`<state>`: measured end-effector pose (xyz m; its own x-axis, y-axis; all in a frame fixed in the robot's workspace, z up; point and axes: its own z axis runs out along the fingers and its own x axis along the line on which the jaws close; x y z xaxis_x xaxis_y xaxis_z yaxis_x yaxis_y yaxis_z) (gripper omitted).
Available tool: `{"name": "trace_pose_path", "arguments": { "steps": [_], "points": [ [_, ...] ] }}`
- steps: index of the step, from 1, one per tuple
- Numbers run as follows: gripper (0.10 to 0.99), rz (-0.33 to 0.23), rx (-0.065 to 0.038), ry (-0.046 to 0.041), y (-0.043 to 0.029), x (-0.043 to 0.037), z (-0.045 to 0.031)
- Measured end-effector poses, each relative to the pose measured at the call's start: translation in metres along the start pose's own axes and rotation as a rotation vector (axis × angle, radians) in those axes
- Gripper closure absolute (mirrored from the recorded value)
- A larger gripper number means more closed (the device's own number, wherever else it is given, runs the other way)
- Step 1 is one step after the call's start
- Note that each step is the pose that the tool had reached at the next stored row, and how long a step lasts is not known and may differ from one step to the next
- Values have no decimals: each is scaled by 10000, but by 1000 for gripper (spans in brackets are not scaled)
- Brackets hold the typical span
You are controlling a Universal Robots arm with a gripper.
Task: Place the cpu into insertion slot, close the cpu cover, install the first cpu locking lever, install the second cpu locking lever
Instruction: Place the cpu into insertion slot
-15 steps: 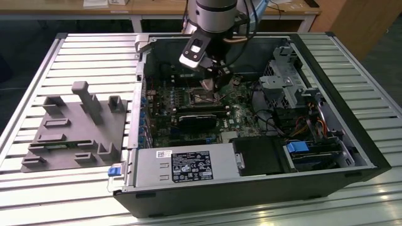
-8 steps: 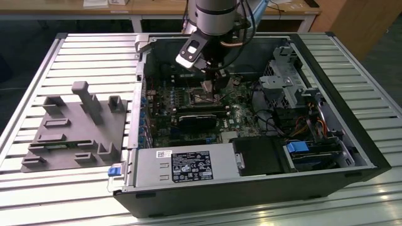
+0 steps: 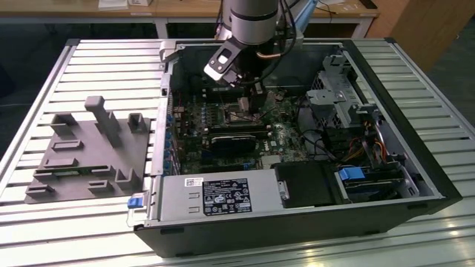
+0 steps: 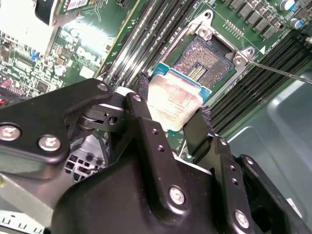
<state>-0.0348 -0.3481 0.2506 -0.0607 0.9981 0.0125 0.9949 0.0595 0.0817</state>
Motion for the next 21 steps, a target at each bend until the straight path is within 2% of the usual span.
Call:
{"name": "trace_pose_path", "arguments": {
  "steps": [4,9,11,15,21],
  "points": [
    [549,88,5,-145,-16,21,27],
    [549,93,19,-402,-23,92,69],
    [549,97,23,-461,-24,127,87],
    [549,127,27,-513,-33,191,120],
    [549,177,27,-518,-71,219,172]
  ]
}}
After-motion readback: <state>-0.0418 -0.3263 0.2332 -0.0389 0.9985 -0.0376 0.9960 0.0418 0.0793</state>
